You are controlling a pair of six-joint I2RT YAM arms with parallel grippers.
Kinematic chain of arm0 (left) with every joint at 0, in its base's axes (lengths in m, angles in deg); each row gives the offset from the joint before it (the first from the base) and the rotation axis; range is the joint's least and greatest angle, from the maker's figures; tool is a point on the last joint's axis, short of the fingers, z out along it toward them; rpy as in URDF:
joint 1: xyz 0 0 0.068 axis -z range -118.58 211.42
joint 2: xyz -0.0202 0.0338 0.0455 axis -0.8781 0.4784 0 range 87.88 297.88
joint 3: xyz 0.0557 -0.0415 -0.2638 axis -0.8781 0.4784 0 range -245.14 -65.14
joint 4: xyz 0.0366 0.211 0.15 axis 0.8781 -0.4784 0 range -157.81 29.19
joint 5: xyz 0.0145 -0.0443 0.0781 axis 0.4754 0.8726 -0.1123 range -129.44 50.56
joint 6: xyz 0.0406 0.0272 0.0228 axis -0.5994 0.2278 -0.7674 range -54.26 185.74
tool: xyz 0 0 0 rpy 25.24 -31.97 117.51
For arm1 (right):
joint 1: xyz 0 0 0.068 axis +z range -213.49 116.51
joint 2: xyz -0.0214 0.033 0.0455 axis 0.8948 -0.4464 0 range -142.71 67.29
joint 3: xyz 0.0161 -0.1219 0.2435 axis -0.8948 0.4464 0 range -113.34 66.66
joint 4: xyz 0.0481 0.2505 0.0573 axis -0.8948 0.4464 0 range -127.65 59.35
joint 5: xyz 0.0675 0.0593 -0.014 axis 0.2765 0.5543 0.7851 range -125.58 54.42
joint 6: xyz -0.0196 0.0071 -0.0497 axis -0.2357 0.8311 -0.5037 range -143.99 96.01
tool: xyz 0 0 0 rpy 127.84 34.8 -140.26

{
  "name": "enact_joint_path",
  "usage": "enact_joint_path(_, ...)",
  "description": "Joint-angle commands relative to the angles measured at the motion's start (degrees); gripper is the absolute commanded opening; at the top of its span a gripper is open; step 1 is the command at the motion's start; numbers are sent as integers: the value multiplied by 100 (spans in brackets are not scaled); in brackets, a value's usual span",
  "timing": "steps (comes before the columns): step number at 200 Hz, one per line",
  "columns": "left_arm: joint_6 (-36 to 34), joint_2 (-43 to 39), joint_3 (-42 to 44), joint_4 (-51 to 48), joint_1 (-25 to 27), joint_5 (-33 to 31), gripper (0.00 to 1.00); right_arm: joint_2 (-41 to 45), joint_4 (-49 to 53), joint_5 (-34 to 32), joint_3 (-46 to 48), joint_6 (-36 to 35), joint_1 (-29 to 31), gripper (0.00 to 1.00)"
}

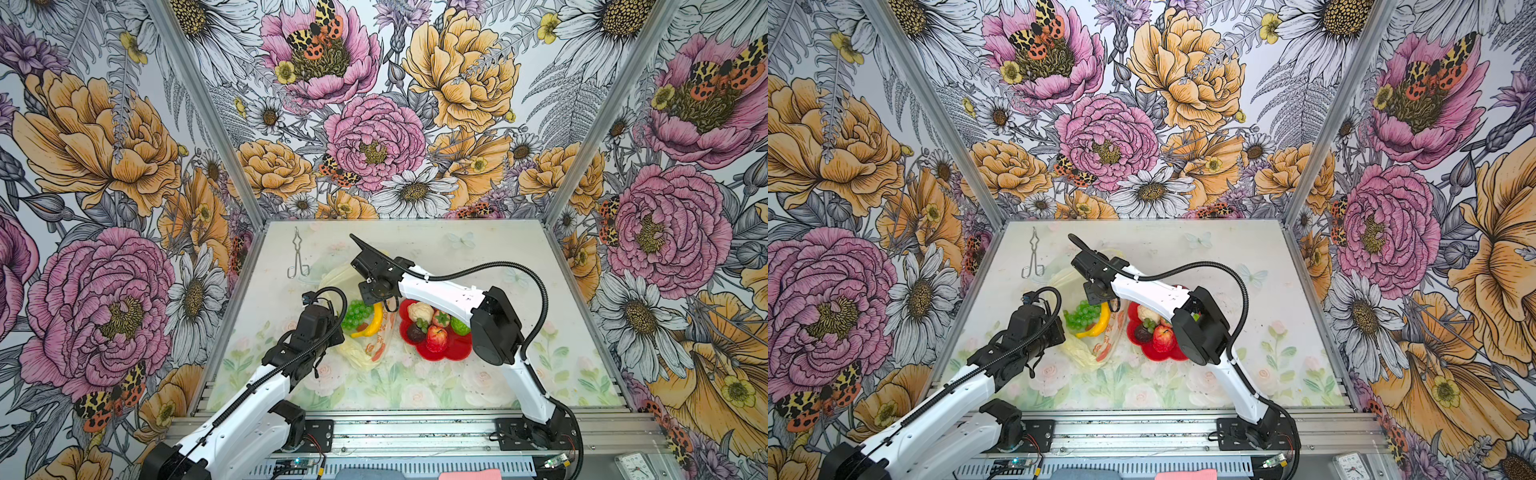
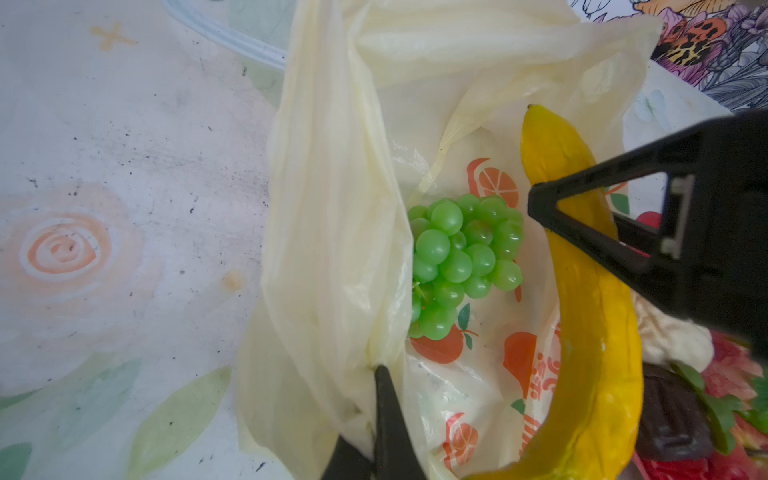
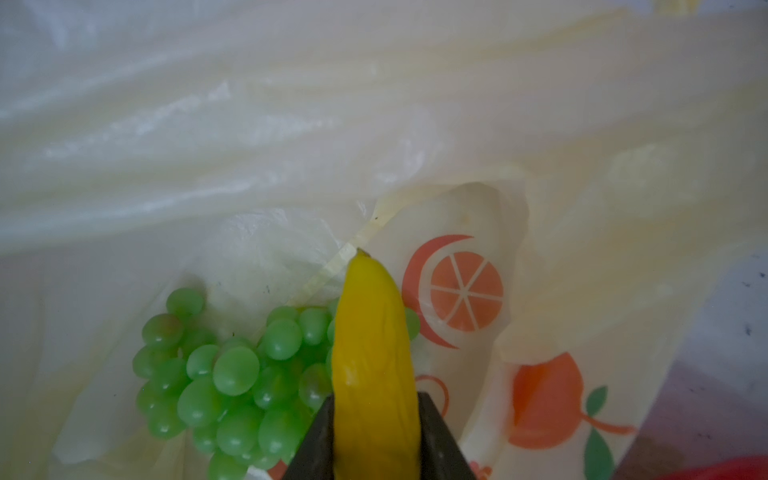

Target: Take the fake fruits out of the plastic bag

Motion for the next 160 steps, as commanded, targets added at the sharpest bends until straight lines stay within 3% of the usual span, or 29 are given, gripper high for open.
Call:
enact_joint_path(1,-50,48,-1,65,-45,1,0,694,-47,-69,379,-61,82,32)
enact_joint_path(73,-147,87,-67,76,-305,159,0,2227,-65,-312,1640,-308,106,33)
enact_joint_path(160,-231,28,-12,181,-401,210,0,3920,-56,-352,3329,-199,-444,33)
